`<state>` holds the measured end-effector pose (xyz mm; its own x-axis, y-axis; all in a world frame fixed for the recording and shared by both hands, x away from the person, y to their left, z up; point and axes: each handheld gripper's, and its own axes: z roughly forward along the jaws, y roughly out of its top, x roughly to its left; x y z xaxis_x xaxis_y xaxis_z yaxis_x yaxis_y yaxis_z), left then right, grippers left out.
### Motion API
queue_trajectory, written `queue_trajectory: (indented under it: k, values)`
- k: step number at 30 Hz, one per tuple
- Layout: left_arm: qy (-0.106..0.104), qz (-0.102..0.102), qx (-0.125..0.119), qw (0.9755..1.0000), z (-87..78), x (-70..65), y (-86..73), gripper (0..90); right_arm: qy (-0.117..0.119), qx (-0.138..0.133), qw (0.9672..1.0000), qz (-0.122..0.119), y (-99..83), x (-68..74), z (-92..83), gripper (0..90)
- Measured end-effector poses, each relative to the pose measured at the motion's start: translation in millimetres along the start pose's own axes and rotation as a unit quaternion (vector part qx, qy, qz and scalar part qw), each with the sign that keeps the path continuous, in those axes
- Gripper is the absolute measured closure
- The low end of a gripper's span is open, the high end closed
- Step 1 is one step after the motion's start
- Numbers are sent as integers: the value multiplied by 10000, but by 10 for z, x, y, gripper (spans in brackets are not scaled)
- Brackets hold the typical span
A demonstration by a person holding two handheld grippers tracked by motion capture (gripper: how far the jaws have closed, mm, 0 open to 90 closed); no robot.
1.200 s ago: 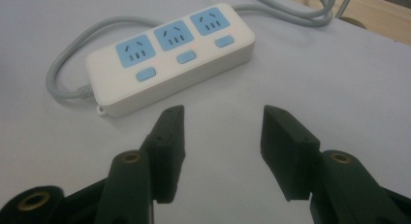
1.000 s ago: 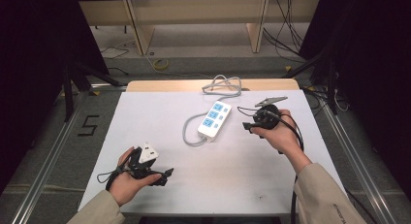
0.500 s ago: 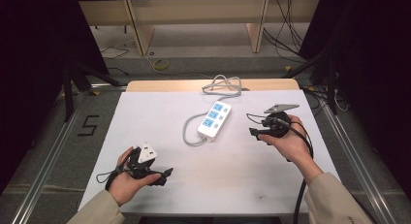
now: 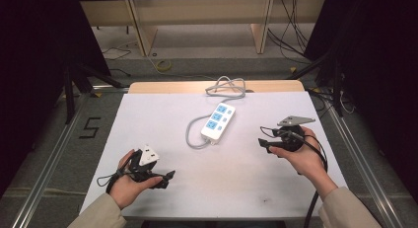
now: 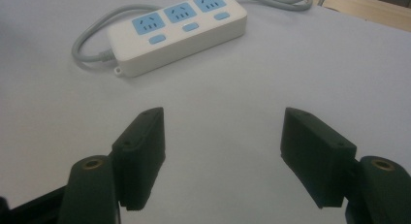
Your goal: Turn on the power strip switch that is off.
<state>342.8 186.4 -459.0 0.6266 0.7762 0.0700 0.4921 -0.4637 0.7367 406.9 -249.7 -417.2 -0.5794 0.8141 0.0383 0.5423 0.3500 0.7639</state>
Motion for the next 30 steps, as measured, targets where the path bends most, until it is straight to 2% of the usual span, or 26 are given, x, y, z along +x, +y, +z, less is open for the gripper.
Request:
queue_trajectory:
  k: [10,13,22,30]
  values:
    - [15,14,20,10000,2,-4,-2,74,103,-132,9998,76,-267,34,-61,304]
    - [13,12,10,10000,1,-7,-1,74,210,-180,9995,176,-346,39,-69,293]
    - [29,42,-16,10000,-13,-7,7,74,148,-447,9986,219,-506,38,-157,294]
    - [13,85,-40,10000,-19,-23,12,74,98,-465,9987,205,-594,47,-183,295]
